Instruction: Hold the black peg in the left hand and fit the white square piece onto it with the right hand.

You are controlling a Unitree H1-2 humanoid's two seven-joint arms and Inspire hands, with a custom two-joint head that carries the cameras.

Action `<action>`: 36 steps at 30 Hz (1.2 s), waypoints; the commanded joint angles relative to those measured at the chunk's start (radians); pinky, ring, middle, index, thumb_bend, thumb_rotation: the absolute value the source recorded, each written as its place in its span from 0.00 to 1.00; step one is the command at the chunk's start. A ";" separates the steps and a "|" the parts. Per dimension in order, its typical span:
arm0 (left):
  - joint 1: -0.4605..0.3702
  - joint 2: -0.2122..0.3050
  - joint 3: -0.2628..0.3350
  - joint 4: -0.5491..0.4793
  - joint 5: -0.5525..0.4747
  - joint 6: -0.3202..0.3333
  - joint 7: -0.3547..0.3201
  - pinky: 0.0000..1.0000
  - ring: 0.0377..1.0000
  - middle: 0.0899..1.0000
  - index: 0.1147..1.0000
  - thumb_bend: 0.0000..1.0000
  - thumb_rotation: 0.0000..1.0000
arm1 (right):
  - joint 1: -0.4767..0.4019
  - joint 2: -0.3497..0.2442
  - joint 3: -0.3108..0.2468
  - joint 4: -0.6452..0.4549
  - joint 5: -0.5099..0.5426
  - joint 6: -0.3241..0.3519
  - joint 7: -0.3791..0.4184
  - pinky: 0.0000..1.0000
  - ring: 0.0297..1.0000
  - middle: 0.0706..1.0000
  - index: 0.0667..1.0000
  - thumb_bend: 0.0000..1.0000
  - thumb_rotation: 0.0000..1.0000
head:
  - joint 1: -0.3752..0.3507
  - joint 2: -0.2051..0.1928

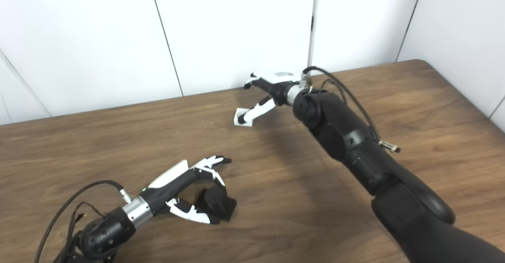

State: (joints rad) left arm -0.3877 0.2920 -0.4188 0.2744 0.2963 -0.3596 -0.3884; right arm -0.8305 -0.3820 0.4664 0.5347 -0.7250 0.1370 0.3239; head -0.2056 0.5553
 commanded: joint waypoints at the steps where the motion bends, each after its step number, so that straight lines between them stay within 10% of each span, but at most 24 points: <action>1: 0.010 0.020 -0.003 0.008 0.033 0.025 -0.014 1.00 1.00 0.96 0.43 0.52 0.07 | -0.076 -0.006 -0.001 0.002 -0.018 -0.011 -0.015 0.89 0.99 1.00 0.86 0.96 0.75 | 0.002 0.002; 18: 0.017 0.016 0.001 0.000 0.036 0.027 -0.011 1.00 1.00 0.95 0.43 0.52 0.08 | -0.047 0.073 0.017 0.119 -0.028 0.011 -0.056 0.95 1.00 1.00 0.84 0.96 0.72 | 0.010 0.004; 36: 0.042 0.025 0.003 -0.047 0.051 0.058 -0.012 1.00 1.00 0.96 0.43 0.52 0.08 | -0.046 0.072 0.026 0.247 -0.008 -0.034 -0.177 0.95 0.96 0.95 0.73 0.73 0.45 | 0.036 0.016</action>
State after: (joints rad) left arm -0.3614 0.2899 -0.4089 0.2330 0.3141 -0.3248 -0.3802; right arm -0.8512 -0.2959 0.4866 0.7587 -0.7212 0.0992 0.1452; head -0.1687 0.5706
